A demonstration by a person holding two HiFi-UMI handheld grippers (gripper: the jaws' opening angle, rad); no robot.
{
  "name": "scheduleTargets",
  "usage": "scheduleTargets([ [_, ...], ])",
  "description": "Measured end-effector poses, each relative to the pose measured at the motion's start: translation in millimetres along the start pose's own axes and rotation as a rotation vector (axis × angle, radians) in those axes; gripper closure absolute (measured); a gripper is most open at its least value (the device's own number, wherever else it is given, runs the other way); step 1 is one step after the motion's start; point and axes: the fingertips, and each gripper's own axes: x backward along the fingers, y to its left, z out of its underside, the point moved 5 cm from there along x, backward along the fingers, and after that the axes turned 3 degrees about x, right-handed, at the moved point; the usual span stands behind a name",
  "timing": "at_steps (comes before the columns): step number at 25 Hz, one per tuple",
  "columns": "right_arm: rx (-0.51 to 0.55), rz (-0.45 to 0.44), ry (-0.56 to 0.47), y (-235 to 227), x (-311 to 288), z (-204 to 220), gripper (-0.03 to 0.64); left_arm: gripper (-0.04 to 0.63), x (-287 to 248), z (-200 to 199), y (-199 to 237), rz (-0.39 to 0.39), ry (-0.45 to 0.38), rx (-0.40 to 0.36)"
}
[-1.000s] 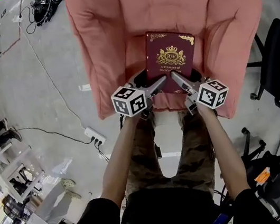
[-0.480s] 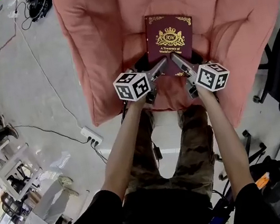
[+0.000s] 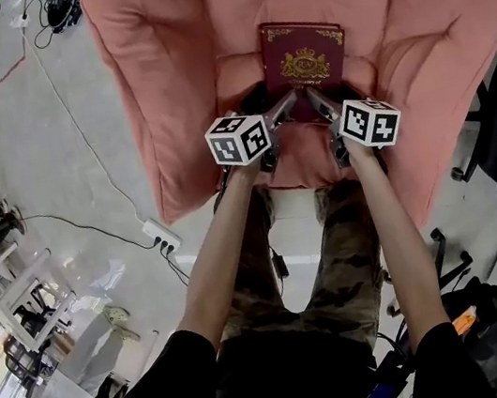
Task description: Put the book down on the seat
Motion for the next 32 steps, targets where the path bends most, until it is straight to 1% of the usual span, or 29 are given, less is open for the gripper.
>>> scheduleTargets([
  [3,0.036,0.049,0.013,5.9,2.7,0.4,0.243,0.277,5.1,4.6,0.6,-0.023,0.042,-0.052],
  [4,0.051,0.076,0.015,7.7,4.5,0.1,0.243,0.28,7.2,5.5,-0.3,-0.027,0.048,-0.058],
  [6,0.085,0.156,0.021,9.0,11.9,0.0,0.245,0.282,12.0,7.6,-3.2,-0.028,0.058,-0.049],
  [7,0.1,0.206,0.024,8.0,18.1,1.1,0.257,0.282,14.9,9.5,-5.2,-0.027,0.065,-0.041],
  [9,0.107,0.285,0.025,3.2,33.9,6.5,0.31,0.282,23.3,14.0,-10.3,-0.028,0.078,-0.031],
  [10,0.097,0.304,0.025,0.9,42.5,10.7,0.343,0.283,29.3,16.1,-13.3,-0.031,0.082,-0.026],
  [11,0.084,0.307,0.024,-0.1,51.1,15.4,0.352,0.286,36.1,18.2,-16.3,-0.036,0.084,-0.021],
  [12,0.074,0.301,0.02,0.4,59.7,19.7,0.373,0.288,43.0,20.5,-19.5,-0.04,0.086,-0.015],
  [14,0.078,0.283,0.008,5.8,77.5,26.9,0.461,0.289,55.3,27.1,-28.1,-0.043,0.096,-0.006],
  [15,0.089,0.275,0.003,10.8,85.7,29.9,0.477,0.29,61.4,30.6,-33.3,-0.042,0.102,-0.005],
  [18,0.132,0.261,-0.022,32.4,104.4,35.1,0.481,0.299,81.9,35.5,-49.1,-0.043,0.108,-0.026],
  [22,0.21,0.261,-0.081,63.9,131.7,33.1,0.542,0.342,109.6,37.9,-77.2,-0.036,0.101,-0.07],
  [26,0.271,0.231,-0.117,101.3,159.6,21.5,0.562,0.378,137.9,27.9,-110.6,-0.007,0.104,-0.11],
  [28,0.285,0.185,-0.134,124.5,174.7,15.4,0.568,0.398,156.3,18.7,-127.2,-0.006,0.1,-0.134],
  [31,0.286,0.072,-0.183,163.8,204.4,6.3,0.595,0.423,187.3,9.8,-149.8,-0.026,0.121,-0.181],
  [32,0.292,0.052,-0.196,175.5,215.7,1.8,0.595,0.432,197.1,5.7,-157.1,-0.036,0.126,-0.201],
])
